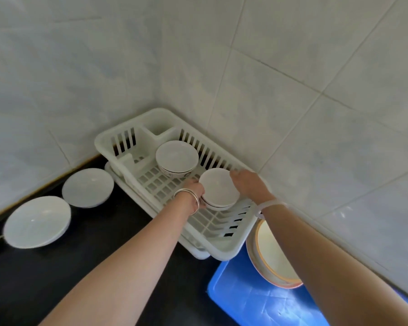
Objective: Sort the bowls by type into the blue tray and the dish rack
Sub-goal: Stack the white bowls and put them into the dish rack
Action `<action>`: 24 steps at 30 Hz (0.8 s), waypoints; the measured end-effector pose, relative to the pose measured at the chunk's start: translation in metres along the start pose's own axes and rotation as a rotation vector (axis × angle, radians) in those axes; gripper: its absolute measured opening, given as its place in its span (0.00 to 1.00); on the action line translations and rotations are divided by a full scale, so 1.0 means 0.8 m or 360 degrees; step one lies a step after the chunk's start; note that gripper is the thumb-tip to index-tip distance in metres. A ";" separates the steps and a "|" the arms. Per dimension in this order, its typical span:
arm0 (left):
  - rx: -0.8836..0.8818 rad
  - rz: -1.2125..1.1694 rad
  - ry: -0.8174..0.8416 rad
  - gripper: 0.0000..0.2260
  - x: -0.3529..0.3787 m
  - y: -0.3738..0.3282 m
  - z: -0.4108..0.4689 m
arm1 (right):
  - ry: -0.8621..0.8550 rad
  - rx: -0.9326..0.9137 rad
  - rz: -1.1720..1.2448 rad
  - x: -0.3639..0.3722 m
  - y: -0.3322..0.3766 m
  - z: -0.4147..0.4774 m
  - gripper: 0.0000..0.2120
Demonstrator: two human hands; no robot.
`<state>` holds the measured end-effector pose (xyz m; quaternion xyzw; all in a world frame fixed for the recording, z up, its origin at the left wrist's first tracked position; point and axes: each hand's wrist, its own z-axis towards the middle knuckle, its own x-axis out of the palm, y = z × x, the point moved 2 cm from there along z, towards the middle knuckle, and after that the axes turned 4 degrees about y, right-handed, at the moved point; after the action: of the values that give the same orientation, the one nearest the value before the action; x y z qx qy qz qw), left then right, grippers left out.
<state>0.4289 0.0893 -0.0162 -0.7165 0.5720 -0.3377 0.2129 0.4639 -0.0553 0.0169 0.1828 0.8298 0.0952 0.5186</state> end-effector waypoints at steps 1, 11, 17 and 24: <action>-0.0008 0.0041 0.0006 0.22 0.002 0.002 0.003 | 0.0006 0.0006 -0.0033 0.002 -0.003 0.004 0.23; -0.0036 0.0240 0.0044 0.21 0.001 0.009 0.019 | -0.0257 -0.0133 -0.0399 0.024 -0.017 0.011 0.22; 0.0026 0.0252 0.0017 0.23 0.001 0.011 0.022 | -0.0377 -0.0149 -0.0428 0.026 -0.018 0.002 0.22; 0.0091 0.0373 -0.0016 0.20 0.001 0.005 0.017 | -0.0358 -0.0174 -0.0429 0.020 -0.014 -0.012 0.20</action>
<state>0.4360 0.0863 -0.0281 -0.6401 0.6408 -0.3231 0.2742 0.4469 -0.0588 0.0042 0.0509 0.7772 0.0488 0.6253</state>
